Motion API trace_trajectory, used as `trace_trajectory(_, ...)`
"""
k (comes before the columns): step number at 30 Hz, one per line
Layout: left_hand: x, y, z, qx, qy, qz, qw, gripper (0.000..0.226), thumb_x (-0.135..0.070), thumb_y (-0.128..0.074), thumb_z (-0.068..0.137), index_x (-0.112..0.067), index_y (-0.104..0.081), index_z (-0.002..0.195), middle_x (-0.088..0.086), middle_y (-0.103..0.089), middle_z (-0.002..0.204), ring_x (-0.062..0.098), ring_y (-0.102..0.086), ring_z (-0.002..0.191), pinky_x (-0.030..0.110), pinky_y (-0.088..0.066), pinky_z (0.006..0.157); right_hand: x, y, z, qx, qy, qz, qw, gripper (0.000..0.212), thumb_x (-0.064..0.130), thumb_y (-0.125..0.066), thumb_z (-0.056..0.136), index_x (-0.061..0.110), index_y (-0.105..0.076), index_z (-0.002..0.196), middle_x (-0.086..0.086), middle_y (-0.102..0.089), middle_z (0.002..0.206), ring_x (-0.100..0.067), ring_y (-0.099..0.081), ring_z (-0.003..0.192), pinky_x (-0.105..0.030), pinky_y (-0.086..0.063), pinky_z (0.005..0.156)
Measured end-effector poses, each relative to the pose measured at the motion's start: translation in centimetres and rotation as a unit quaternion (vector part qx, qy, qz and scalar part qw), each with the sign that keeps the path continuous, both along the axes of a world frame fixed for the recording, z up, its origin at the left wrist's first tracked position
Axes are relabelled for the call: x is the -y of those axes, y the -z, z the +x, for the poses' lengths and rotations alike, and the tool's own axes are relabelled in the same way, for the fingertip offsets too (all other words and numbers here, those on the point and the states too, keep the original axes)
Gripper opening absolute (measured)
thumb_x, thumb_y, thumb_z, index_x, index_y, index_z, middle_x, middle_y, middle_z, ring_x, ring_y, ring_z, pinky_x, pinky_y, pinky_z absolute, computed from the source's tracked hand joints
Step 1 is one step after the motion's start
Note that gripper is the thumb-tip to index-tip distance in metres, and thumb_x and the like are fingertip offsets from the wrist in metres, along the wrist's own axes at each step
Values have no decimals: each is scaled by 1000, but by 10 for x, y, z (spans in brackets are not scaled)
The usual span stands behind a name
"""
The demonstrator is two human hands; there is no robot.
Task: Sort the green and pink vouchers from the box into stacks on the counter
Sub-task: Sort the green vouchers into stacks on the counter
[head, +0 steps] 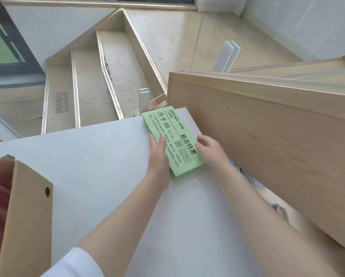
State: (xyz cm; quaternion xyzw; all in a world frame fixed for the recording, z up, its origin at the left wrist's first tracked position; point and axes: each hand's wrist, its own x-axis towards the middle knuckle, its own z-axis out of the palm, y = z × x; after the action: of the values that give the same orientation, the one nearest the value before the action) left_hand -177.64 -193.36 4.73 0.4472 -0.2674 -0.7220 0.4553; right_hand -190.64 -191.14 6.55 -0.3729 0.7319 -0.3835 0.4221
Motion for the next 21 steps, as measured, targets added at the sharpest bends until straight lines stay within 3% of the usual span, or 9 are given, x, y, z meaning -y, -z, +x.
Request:
trace_trajectory(4,13,-3,-3,-9,29,3,1000,47,-28,-32,101,-27,-20,146,0,-53,135,18,-58,114,45,-47,95,3,2,-4,33,19,-3,999,49,3,-51,92,4,-38,139,-6,-48,138,-16,-48,124,-30,-37,106)
trace_trajectory(7,26,-8,0,14,55,-7,998,33,-28,-30,101,-29,-34,134,-6,-62,115,12,-63,97,36,-53,78,2,3,-4,35,16,-3,999,48,1,-53,90,8,-43,136,-2,-57,126,-16,-57,111,-33,-44,100)
trace_trajectory(11,29,-5,0,27,79,-11,996,49,-31,-32,100,-28,-17,147,1,-52,136,20,-57,115,47,-47,96,1,6,-4,19,17,-7,1000,44,3,-54,89,13,-50,132,-1,-62,120,-17,-60,108,-34,-45,99)
trace_trajectory(16,17,-4,-3,35,69,-17,997,57,-30,-35,100,-33,-4,149,-4,-43,143,19,-52,121,46,-42,102,-4,2,-6,30,-6,-17,999,38,-4,-47,89,26,-57,110,14,-64,95,-9,-62,92,-25,-48,85)
trace_trajectory(18,13,-10,-3,55,75,-23,995,60,-31,-34,100,-32,2,149,-4,-37,147,17,-49,123,41,-41,103,-7,0,-6,14,-20,-13,1000,36,-3,-47,90,23,-56,113,11,-64,100,-9,-61,94,-25,-48,86)
trace_trajectory(21,0,-26,3,101,84,-35,991,61,-33,-33,101,-28,5,149,-7,-29,150,13,-40,126,25,-32,98,-15,-1,-4,-85,-63,-8,994,46,9,-51,90,12,-44,136,-1,-52,134,-19,-48,123,-40,-38,105)
